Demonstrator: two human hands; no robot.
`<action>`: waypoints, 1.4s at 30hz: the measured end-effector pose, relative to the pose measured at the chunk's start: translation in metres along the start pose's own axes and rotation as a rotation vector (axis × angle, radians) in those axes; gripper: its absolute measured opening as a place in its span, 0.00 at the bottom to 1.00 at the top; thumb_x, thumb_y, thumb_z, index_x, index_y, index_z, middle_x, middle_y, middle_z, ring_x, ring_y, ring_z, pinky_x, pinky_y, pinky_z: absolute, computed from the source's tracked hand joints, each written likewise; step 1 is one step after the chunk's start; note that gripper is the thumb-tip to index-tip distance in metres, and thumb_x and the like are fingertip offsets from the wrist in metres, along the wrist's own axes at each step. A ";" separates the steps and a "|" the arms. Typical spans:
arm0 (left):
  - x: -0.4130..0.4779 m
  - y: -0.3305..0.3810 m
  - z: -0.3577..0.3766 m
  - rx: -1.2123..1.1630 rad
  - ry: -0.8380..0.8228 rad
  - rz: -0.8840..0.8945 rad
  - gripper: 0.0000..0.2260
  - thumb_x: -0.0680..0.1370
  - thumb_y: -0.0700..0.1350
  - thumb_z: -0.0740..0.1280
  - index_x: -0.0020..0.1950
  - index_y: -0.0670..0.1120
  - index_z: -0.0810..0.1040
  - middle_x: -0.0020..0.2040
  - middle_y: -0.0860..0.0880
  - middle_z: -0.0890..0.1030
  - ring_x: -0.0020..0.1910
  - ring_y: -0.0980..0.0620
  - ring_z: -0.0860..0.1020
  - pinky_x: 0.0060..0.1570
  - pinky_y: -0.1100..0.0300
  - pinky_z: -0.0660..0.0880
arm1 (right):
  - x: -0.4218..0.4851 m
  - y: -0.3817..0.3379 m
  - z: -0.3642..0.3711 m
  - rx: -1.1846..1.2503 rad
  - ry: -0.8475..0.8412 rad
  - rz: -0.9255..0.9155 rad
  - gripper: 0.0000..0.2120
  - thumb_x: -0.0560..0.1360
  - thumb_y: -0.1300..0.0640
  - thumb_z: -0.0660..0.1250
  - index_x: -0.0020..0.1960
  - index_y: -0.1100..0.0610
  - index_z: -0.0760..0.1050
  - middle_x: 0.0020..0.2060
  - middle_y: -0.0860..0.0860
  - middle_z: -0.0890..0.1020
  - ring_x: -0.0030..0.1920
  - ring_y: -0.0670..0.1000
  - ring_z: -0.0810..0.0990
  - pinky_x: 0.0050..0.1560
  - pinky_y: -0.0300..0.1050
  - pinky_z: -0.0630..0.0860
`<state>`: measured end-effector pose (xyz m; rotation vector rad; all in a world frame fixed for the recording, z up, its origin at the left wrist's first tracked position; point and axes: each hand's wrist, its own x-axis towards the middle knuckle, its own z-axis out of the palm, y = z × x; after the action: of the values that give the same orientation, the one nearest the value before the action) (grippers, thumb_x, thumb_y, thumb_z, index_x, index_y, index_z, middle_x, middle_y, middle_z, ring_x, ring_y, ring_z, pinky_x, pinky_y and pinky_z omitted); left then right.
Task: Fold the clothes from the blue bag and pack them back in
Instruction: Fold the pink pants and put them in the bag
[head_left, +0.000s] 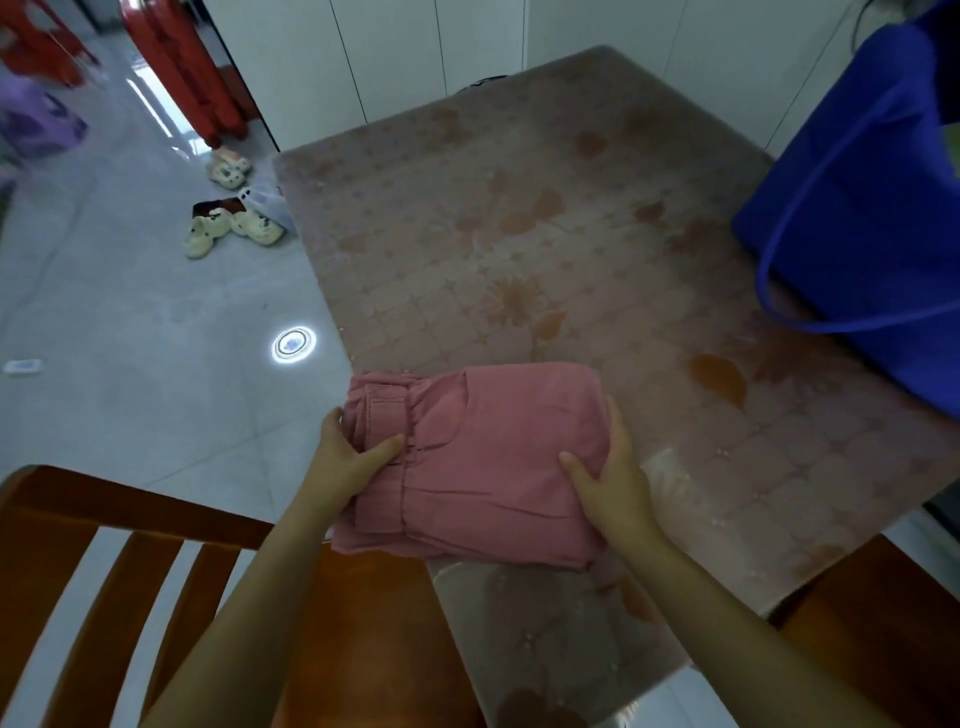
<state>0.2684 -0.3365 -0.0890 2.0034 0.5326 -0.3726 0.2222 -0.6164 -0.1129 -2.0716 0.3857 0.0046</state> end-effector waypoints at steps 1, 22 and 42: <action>-0.003 0.005 0.002 0.053 0.002 0.076 0.45 0.69 0.48 0.76 0.76 0.44 0.51 0.73 0.44 0.64 0.67 0.44 0.69 0.64 0.52 0.68 | 0.000 -0.002 -0.007 0.034 0.029 -0.016 0.38 0.73 0.58 0.71 0.76 0.53 0.53 0.72 0.51 0.65 0.69 0.50 0.67 0.63 0.33 0.61; -0.025 0.070 0.143 0.581 -0.029 0.447 0.43 0.68 0.72 0.56 0.76 0.49 0.57 0.69 0.38 0.66 0.66 0.37 0.66 0.64 0.46 0.65 | 0.002 0.051 -0.124 -0.268 0.013 0.264 0.37 0.68 0.27 0.55 0.73 0.40 0.60 0.70 0.57 0.67 0.68 0.59 0.68 0.66 0.50 0.67; 0.012 0.058 0.140 0.638 0.086 0.440 0.29 0.77 0.57 0.61 0.75 0.50 0.57 0.65 0.39 0.67 0.61 0.35 0.68 0.55 0.42 0.69 | -0.013 0.064 -0.075 -0.842 -0.067 0.203 0.46 0.58 0.23 0.22 0.74 0.36 0.38 0.74 0.54 0.33 0.75 0.63 0.47 0.72 0.59 0.55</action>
<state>0.3035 -0.4814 -0.1162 2.6817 -0.0030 -0.1927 0.1808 -0.7060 -0.1262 -2.8327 0.6238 0.4207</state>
